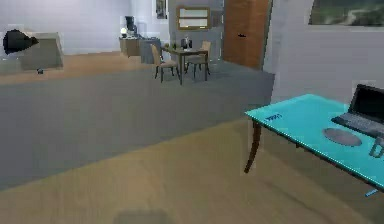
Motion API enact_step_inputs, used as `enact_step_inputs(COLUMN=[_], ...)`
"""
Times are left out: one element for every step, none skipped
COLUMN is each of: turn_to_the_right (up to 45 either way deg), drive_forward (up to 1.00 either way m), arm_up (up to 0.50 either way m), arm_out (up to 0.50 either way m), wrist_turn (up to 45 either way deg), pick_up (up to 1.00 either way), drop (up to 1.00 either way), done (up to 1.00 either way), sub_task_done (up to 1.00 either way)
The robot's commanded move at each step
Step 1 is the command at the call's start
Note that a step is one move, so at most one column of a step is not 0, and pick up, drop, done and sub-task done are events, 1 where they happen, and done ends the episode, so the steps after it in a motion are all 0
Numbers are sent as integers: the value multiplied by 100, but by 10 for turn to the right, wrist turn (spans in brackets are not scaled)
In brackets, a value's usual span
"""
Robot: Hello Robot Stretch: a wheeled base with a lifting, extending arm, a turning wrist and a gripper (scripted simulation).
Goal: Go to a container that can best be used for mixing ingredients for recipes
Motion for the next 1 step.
enact_step_inputs(turn_to_the_right=[-450], drive_forward=[0], arm_up=[0], arm_out=[0], wrist_turn=[0], pick_up=[0], drop=[0], done=[0], sub_task_done=[0])
